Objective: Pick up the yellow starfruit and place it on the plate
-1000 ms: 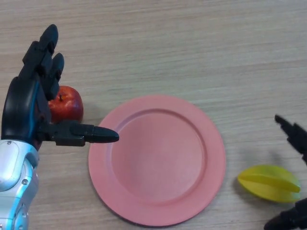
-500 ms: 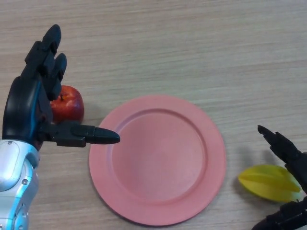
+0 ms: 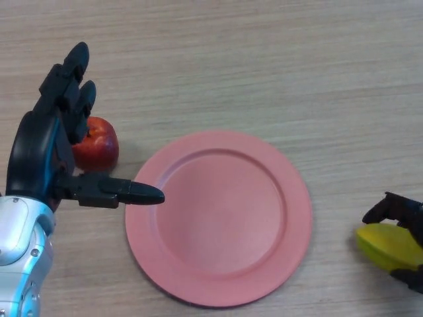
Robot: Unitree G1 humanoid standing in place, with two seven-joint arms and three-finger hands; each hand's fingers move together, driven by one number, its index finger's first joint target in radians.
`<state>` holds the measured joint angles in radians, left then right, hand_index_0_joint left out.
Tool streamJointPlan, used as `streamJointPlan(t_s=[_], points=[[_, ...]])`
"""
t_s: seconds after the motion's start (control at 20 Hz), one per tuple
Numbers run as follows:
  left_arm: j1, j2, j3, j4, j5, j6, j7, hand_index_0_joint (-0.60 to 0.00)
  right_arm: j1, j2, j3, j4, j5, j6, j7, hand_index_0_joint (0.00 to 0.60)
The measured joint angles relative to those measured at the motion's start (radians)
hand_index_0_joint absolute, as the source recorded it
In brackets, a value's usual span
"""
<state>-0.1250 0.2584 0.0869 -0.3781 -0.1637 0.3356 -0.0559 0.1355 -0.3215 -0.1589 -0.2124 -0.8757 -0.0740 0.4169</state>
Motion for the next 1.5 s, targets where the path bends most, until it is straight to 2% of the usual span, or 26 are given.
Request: streamJointPlan(t_s=[0.15, 0.25, 0.3, 0.4, 0.45, 0.55, 0.65, 0.7, 0.75, 0.85, 0.95, 1.0, 1.05, 1.2, 1.4, 1.45, 1.5], points=[[0.010, -0.001, 0.000, -0.003, 0.000, 0.000, 0.000, 0.000, -0.039, 0.010, 0.004, -0.040, -0.003, 0.019, 0.006, 0.600], [0.013, -0.001, 0.001, -0.017, 0.000, 0.000, 0.001, 0.000, -0.086, 0.010, 0.013, -0.063, -0.010, 0.015, -0.037, 0.600], [0.013, -0.001, 0.002, -0.025, -0.001, 0.000, 0.005, 0.000, -0.119, 0.010, 0.053, -0.077, -0.070, 0.014, -0.050, 0.600], [0.009, -0.002, 0.001, -0.044, -0.004, 0.000, 0.008, 0.000, -0.173, 0.013, 0.137, -0.074, -0.068, 0.000, -0.055, 0.600], [0.007, -0.002, 0.001, -0.058, -0.008, 0.005, 0.012, 0.000, -0.190, 0.021, 0.168, -0.070, -0.068, -0.001, -0.055, 0.600], [-0.004, 0.000, 0.006, -0.086, -0.017, 0.008, 0.022, 0.000, -0.229, 0.072, 0.234, -0.069, -0.049, 0.039, -0.052, 0.600], [-0.009, 0.005, 0.019, -0.119, -0.057, 0.018, 0.028, 0.000, -0.288, 0.086, 0.287, 0.007, -0.021, 0.034, -0.053, 0.600], [-0.005, 0.008, 0.037, -0.134, -0.057, 0.024, 0.028, 0.000, -0.302, 0.100, 0.327, 0.011, 0.067, 0.121, -0.053, 0.600], [-0.005, 0.013, 0.052, -0.141, -0.054, 0.026, 0.028, 0.000, -0.313, 0.114, 0.344, 0.031, 0.119, 0.144, -0.056, 0.600], [-0.004, 0.029, 0.067, -0.144, -0.049, 0.025, 0.020, 0.000, -0.349, 0.125, 0.434, 0.063, 0.270, 0.262, -0.089, 0.600], [0.000, 0.029, 0.075, -0.144, -0.047, 0.018, 0.007, 0.000, -0.394, 0.127, 0.516, 0.078, 0.429, 0.366, -0.151, 0.600], [0.007, 0.029, 0.078, -0.143, -0.044, 0.004, 0.002, 0.000, -0.422, 0.128, 0.556, 0.099, 0.502, 0.409, -0.212, 0.600], [0.012, 0.029, 0.078, -0.143, -0.043, -0.006, -0.005, 0.000, -0.432, 0.128, 0.561, 0.111, 0.500, 0.410, -0.214, 0.600], [0.045, 0.029, 0.078, -0.143, 0.009, -0.024, -0.047, 0.000, -0.446, 0.127, 0.598, 0.111, 0.672, 0.598, -0.288, 0.600], [0.049, 0.029, 0.095, -0.137, 0.037, -0.050, -0.062, 0.000, -0.463, 0.126, 0.653, 0.120, 0.674, 0.616, -0.314, 0.600], [0.054, 0.029, 0.095, -0.137, 0.037, -0.051, -0.070, 0.000, -0.465, 0.126, 0.657, 0.123, 0.673, 0.616, -0.316, 0.550], [0.063, 0.029, 0.095, -0.137, 0.038, -0.051, -0.082, 0.000, -0.467, 0.126, 0.658, 0.126, 0.673, 0.616, -0.325, 0.400]])
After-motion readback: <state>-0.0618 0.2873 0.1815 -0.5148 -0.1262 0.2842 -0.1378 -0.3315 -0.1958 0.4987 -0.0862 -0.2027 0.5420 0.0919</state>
